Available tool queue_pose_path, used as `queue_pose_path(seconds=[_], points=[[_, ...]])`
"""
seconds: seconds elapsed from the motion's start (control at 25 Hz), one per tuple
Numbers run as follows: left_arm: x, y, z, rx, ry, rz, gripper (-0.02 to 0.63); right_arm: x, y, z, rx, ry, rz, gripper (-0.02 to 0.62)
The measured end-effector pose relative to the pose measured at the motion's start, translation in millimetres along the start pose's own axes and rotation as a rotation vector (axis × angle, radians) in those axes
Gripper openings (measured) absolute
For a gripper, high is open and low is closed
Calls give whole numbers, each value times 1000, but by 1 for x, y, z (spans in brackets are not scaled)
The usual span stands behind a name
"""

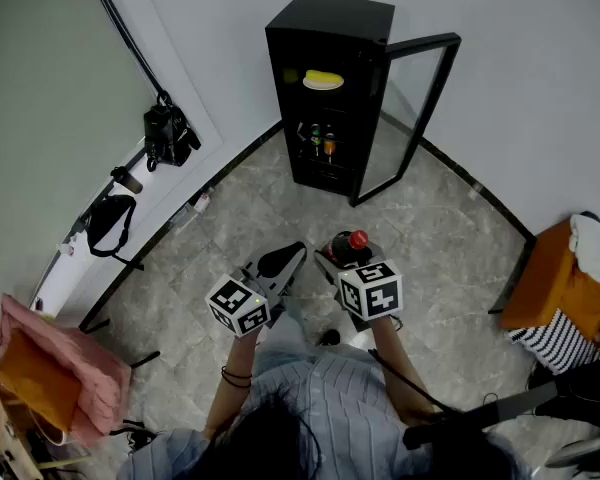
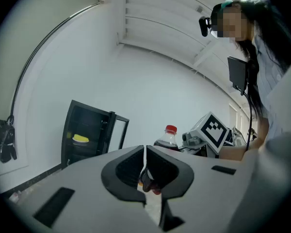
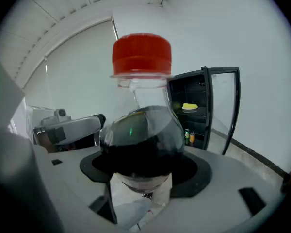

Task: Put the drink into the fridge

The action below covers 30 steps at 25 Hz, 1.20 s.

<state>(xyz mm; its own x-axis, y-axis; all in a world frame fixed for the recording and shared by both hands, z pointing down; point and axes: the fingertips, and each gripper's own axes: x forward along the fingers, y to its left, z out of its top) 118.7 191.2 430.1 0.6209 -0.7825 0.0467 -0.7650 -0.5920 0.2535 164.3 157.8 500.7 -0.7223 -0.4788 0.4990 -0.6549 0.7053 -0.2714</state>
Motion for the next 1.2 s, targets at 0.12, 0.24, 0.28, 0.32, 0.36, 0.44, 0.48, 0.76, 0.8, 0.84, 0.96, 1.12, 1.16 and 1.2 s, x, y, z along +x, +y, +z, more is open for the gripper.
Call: queue_pose_path(seconds=[0.12,0.24,0.28,0.32,0.36,0.44,0.48,0.76,0.8,0.84,0.96,1.12,1.16,1.2], points=[[4,4,1,2,2,-1,6,4,-2,3,-1,0,6,311],[9,11,3,1,5,-5,6,11,-5,9,-3,-4,6,311],[10,14,3,-2,6,-6,6,13,-5,11,-2,-5,6,311],[10,18,3,-6,7,-6,6,16,-6,12,-1,-6,6,311],[11,22,3,-11,7,-6,6,19,-6,13,0,-5,6,311],[13,30,3,-20,6,-8,6,26,-8,15,4,-2,4,311],[15,35,3,-23,7,-11,6,30,-9,16,6,0,1,311],[37,80,12,-38,32,-59,6,67,-25,37,41,19,-29,311],[40,88,15,-37,34,-69,6,73,-27,41,49,16,-33,311],[43,96,18,-35,36,-80,6,80,-29,46,58,14,-38,311],[50,120,26,-31,44,-113,6,103,-34,58,80,13,-56,311],[56,154,33,-30,65,-151,6,134,-38,72,110,20,-76,311],[57,162,36,-30,71,-161,6,141,-38,76,117,21,-81,311],[59,170,39,-29,75,-171,6,149,-38,81,123,21,-86,311]])
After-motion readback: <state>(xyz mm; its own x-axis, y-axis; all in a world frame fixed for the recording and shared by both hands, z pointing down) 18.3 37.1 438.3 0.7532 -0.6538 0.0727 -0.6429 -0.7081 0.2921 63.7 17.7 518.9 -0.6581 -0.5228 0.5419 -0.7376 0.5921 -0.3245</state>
